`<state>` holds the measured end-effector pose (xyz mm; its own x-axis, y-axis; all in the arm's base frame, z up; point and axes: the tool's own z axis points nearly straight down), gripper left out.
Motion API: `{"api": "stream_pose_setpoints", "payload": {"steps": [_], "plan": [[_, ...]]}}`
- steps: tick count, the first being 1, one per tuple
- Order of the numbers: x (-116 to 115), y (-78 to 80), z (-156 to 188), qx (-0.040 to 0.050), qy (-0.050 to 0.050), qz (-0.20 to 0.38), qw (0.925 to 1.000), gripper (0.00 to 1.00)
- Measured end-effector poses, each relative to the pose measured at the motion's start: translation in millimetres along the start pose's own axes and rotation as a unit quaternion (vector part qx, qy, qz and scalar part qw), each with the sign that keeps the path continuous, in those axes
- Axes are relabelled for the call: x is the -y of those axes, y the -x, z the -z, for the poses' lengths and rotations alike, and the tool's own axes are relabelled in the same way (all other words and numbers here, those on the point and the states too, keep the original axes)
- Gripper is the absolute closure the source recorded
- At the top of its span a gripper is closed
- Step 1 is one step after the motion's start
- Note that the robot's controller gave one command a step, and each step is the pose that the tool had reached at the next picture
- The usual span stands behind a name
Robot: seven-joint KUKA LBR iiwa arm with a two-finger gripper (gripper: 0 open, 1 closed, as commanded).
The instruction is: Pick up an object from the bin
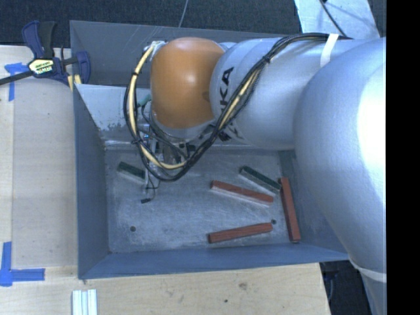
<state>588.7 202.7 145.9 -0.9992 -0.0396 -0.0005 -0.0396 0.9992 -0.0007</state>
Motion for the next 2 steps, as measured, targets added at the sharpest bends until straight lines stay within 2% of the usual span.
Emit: {"api": "stream_pose_setpoints", "payload": {"steps": [1, 2], "plan": [[42.2, 15.4, -64.5, 0.0013, 0.001, 0.054, 0.9985, 1.00], [42.3, 15.5, -64.3, 0.0014, 0.001, 0.054, 0.9985, 0.00]]}}
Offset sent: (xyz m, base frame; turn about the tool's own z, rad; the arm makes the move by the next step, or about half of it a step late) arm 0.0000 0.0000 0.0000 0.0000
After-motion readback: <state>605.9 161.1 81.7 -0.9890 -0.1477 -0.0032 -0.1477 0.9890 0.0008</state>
